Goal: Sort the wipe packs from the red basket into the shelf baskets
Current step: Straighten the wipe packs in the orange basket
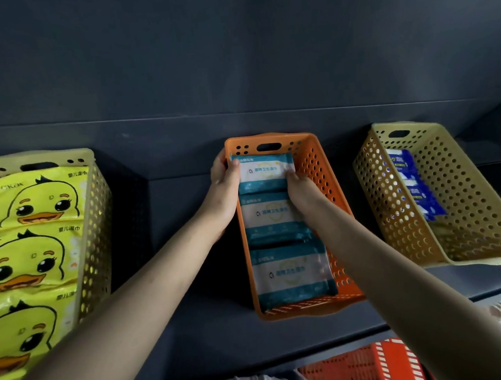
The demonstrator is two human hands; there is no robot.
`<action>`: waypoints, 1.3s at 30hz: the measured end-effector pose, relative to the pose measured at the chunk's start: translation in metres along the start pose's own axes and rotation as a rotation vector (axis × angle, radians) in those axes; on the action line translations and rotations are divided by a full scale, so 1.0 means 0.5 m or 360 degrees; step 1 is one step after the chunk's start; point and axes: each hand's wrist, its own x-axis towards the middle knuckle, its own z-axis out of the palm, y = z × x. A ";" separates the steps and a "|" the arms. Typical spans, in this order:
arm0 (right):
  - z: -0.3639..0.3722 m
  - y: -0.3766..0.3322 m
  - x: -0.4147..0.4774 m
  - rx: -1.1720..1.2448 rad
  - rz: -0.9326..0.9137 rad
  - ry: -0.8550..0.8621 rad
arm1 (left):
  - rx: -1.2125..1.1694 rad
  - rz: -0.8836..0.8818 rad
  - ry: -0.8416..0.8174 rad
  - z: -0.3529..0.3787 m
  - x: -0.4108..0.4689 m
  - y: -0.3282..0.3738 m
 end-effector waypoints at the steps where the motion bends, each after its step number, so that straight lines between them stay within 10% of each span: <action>1: 0.003 -0.002 -0.002 0.0018 0.0023 -0.0001 | -0.0012 -0.0004 -0.0001 0.001 0.000 0.000; 39: -0.077 0.087 -0.089 0.0086 0.0354 -0.0285 | -0.0005 -0.0030 -0.0029 -0.002 -0.007 0.009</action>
